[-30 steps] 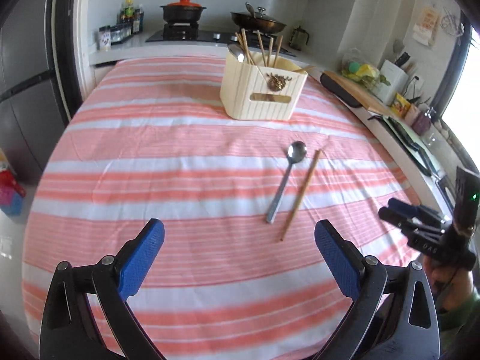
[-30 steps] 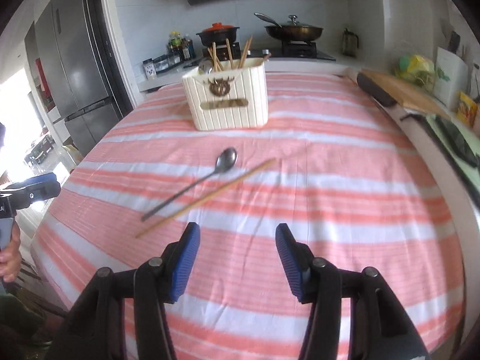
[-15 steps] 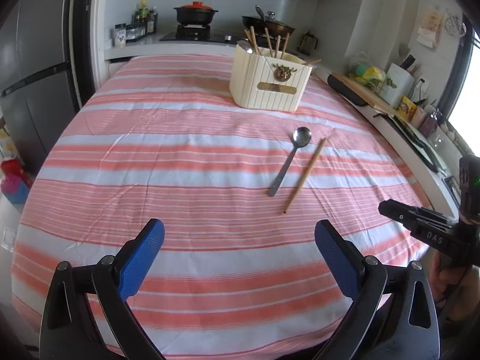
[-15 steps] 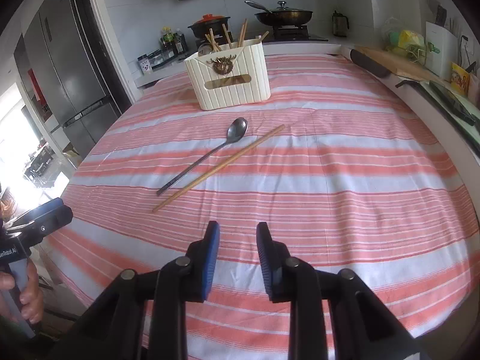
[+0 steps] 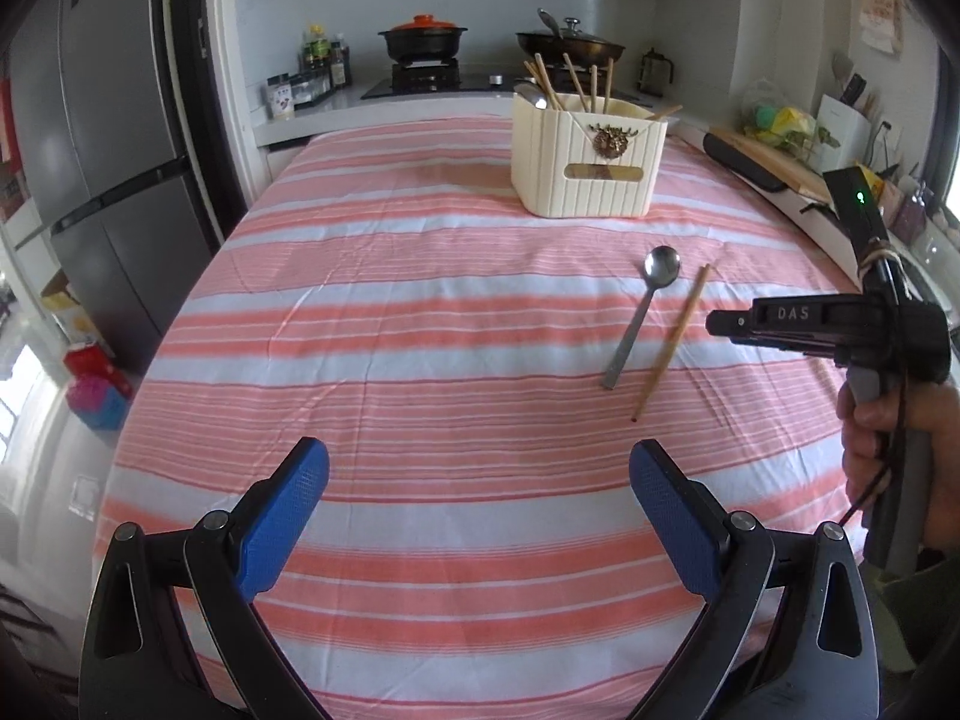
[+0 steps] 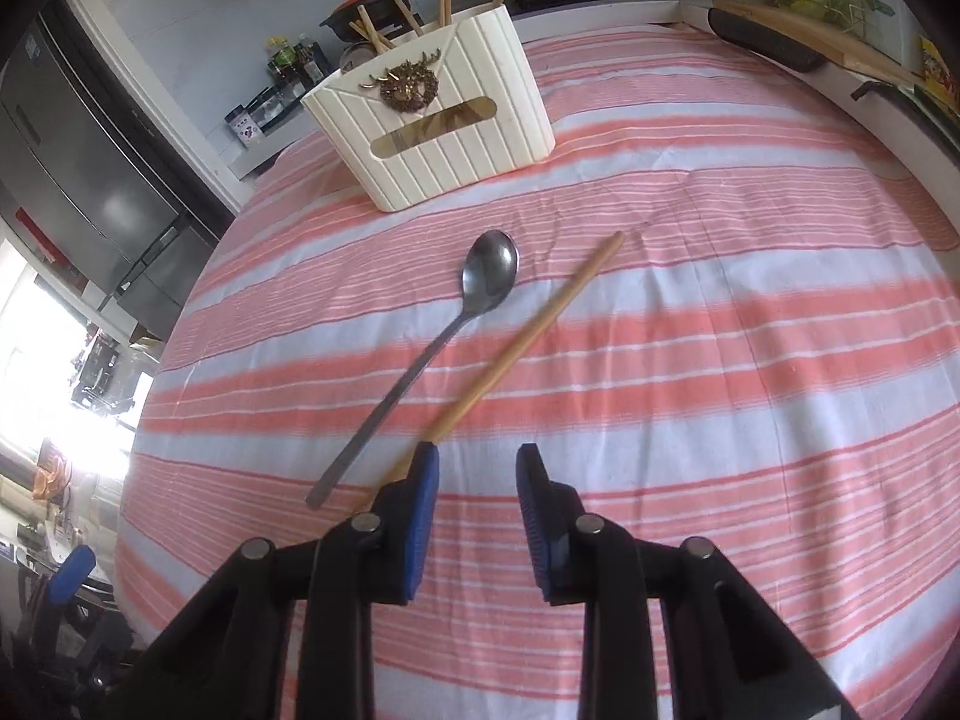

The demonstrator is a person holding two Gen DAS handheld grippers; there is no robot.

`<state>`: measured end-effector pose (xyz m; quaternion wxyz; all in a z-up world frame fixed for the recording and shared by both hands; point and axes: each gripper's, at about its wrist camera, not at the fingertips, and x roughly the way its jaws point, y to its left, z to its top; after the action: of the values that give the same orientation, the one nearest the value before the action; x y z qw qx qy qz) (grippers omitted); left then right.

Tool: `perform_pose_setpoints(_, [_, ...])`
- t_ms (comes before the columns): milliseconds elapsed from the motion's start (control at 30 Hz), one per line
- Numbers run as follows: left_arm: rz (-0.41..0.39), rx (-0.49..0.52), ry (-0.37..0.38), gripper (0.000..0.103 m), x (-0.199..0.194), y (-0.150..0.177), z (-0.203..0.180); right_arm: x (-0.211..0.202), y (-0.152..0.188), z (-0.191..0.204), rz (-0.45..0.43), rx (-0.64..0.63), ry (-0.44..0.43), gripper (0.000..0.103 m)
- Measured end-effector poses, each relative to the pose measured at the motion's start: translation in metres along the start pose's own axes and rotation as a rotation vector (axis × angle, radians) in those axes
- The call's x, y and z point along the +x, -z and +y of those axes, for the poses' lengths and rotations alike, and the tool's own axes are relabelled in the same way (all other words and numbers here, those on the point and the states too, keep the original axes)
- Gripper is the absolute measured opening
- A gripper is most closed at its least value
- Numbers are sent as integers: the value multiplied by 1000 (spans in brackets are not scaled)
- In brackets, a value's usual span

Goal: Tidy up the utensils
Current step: 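Close the right tool on the last chopstick while the left tool approaches the spoon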

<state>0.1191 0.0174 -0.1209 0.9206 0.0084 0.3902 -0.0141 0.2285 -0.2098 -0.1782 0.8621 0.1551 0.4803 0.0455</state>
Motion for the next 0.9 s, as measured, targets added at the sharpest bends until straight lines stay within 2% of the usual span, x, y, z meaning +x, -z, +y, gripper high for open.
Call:
perform_pose_setpoints(200, [8,45,-69,100,15,-8,2,34,-27,14,34,7,40,29])
perform_pose_setpoints(333, [15,65,-78,100,27,-15,2,50,-35,25,40,-41,85,31])
perform_pose_setpoints(500, [39,50,-34,100,43,-26,6,52,-30,35,11,-168,166,26])
perform_pose_setpoints(700, [79,26,36,100,65,-38,4,31,-16,6,-2,-174,186,26])
perform_pose_setpoints(833, [118,59,93,100,79,-42,-15,16,-4,-14,-11,-177,214,26])
perform_pose_setpoints(900, [133,115,145,100,88,-47,-33,8,1,-24,-11,-173,225,26])
